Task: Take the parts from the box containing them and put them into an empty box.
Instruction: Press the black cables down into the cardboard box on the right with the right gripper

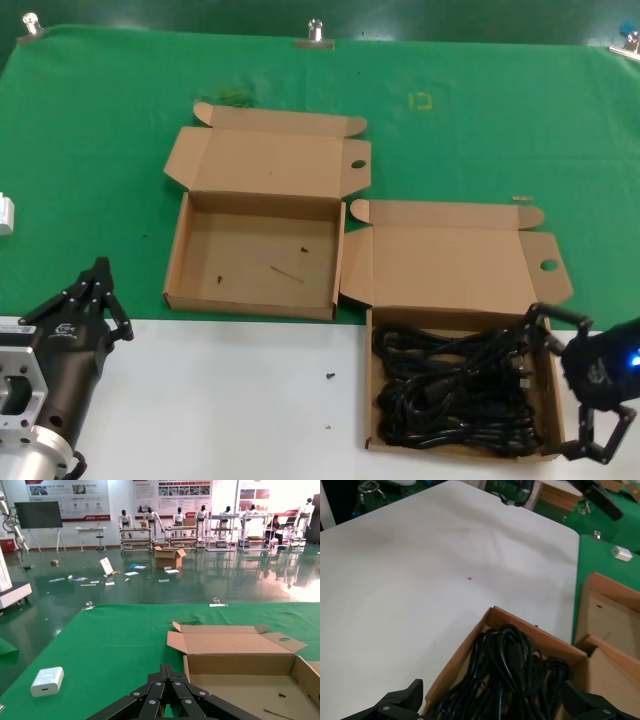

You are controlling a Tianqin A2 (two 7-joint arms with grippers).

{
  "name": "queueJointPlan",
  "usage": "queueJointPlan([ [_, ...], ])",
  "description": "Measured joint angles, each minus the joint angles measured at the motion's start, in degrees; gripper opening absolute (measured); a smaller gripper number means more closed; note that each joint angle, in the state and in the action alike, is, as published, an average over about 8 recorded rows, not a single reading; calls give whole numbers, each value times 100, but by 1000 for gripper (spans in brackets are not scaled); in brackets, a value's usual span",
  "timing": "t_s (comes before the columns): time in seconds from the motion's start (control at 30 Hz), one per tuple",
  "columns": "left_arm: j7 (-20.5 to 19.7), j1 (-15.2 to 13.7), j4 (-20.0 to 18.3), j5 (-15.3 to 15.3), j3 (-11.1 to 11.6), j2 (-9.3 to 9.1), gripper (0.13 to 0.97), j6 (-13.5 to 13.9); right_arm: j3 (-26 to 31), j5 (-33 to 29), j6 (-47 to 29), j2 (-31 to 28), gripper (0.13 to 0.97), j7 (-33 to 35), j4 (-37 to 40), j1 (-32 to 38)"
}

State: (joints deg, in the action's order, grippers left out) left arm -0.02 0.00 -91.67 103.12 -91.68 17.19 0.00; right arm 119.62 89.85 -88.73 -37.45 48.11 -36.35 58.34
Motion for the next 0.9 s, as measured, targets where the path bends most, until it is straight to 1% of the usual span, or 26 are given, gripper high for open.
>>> queueJointPlan([
  [0.1, 0, 0, 0, 0, 0, 0, 139, 0, 71, -101, 24, 210, 965, 274, 451, 144],
  [0.23, 0, 0, 0, -1, 0, 0, 139, 0, 135, -247, 133, 545, 965, 713, 1269, 453],
  [0.4, 0, 0, 0, -1, 0, 0, 139, 0, 159, -417, 386, 958, 965, 1279, 2368, 877],
  [0.5, 0, 0, 0, -1, 0, 0, 139, 0, 141, -494, 559, 1133, 965, 1512, 2850, 1059],
  [0.67, 0, 0, 0, -1, 0, 0, 139, 0, 80, -589, 811, 1290, 965, 1697, 3284, 1211],
  [0.9, 0, 0, 0, -1, 0, 0, 139, 0, -18, -679, 982, 1350, 962, 1728, 3462, 1265],
])
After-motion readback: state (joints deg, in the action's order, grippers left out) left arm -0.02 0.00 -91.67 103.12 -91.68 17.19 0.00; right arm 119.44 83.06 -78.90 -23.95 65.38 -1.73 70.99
